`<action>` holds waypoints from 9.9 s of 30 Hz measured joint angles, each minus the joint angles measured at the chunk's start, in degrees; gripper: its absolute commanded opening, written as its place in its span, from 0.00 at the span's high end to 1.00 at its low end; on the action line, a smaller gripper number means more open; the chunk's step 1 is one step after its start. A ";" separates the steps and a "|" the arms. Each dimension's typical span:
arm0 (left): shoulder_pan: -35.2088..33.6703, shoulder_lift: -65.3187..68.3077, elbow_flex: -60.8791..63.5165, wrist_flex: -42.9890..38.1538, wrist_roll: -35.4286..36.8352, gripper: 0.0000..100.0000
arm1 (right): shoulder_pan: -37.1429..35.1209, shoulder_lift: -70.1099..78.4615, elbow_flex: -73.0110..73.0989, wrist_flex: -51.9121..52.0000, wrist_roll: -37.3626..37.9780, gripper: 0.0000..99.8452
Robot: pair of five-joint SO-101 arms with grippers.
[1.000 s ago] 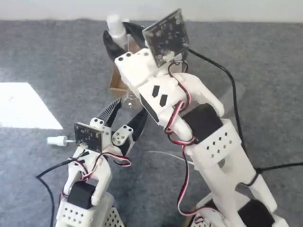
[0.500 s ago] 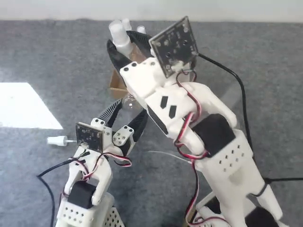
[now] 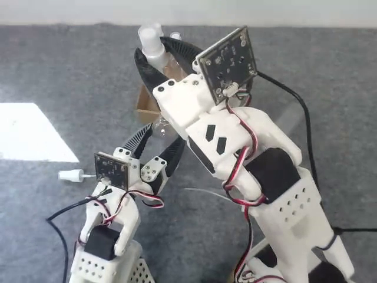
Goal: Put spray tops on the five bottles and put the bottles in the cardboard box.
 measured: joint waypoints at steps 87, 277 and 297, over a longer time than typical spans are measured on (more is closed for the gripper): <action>0.09 0.00 -0.62 0.00 -7.03 0.89 | 8.09 -27.60 18.55 33.32 -14.68 0.84; -22.95 89.14 -22.24 -67.87 3.78 0.67 | 21.63 -34.81 67.43 -7.47 -14.68 0.84; -26.55 55.91 -22.15 -18.20 17.85 0.87 | 21.63 -34.81 67.43 -7.47 -14.68 0.84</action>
